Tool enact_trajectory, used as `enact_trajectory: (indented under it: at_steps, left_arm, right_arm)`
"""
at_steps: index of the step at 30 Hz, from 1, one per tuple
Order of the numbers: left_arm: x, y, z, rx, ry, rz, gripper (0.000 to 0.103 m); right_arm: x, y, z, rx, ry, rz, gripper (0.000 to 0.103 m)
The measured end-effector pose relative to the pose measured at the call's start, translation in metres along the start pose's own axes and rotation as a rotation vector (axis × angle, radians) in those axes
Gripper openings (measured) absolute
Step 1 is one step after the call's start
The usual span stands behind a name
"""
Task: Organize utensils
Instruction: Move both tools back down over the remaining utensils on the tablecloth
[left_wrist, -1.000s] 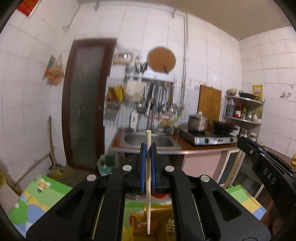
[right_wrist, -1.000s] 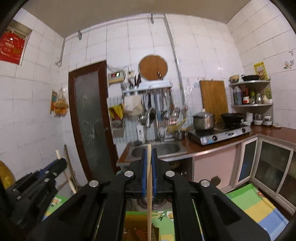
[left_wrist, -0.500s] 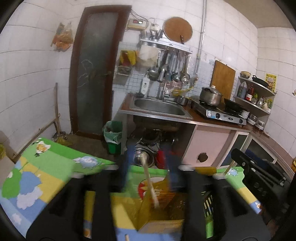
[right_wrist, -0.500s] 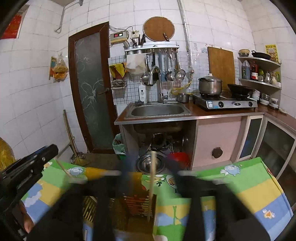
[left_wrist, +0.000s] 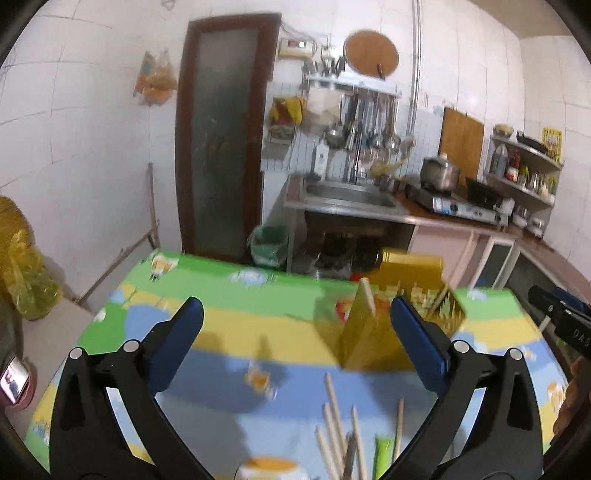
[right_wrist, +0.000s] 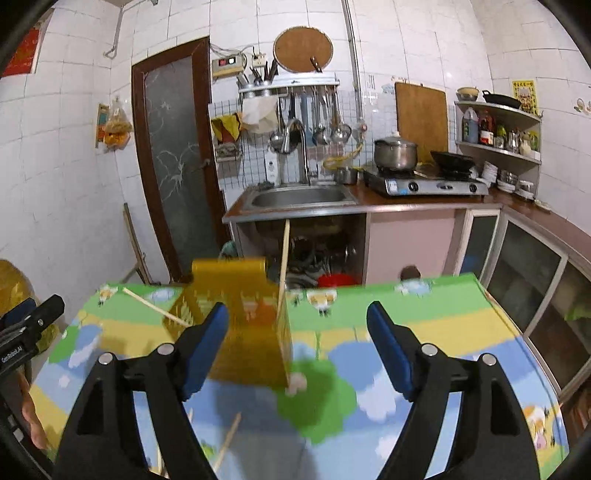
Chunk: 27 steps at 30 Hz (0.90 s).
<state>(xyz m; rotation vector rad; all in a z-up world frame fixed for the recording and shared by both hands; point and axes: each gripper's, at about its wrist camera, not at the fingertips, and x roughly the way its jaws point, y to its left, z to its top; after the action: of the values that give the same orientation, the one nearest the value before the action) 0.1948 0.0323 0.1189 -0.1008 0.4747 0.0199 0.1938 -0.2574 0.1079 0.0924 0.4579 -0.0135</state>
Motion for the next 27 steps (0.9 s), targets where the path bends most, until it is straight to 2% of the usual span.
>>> enact_trajectory:
  at_steps: [6,13,23,27]
  left_arm:
    - [0.002,0.007,-0.048,0.049,0.090,0.007,0.098]
    - [0.020,0.016,-0.097,0.069,0.194,0.016,0.098]
    - [0.055,0.019,-0.133,0.045,0.314,0.034,0.098]
    - [0.065,0.016,-0.137,0.020,0.341,0.040,0.098]
  right_arm:
    - [-0.012,0.003,-0.051,-0.030,0.053,-0.009,0.077]
    - [0.006,-0.004,-0.099,-0.022,0.150,-0.040,0.078]
    - [0.037,-0.020,-0.137,0.007,0.256,-0.074,0.078]
    - [0.048,-0.026,-0.149,0.026,0.288,-0.080,0.077]
